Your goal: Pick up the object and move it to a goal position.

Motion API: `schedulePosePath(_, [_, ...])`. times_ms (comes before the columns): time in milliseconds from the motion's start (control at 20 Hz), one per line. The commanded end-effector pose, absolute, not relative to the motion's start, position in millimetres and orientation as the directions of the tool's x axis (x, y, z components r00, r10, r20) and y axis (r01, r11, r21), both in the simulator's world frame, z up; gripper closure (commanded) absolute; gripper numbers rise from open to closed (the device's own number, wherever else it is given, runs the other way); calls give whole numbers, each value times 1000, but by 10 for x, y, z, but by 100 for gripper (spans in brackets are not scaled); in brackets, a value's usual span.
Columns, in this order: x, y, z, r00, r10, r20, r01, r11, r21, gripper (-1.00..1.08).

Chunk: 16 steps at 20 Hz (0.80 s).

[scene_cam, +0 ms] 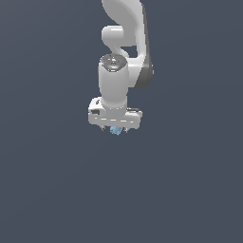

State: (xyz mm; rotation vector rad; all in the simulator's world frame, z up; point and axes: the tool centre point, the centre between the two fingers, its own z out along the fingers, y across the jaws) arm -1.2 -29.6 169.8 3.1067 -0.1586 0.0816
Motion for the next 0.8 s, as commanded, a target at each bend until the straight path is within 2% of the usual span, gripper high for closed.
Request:
schedulePosePath(0, [-132,-294,1607,988,-147,47,-148,-989,20,-92])
schedulePosePath(450, [-678,-296,1253,939,-343,17,-343,-939,2,-92])
schedulePosePath(750, [-906,-300,1128,909,-417,4,-417,-909,0,-92])
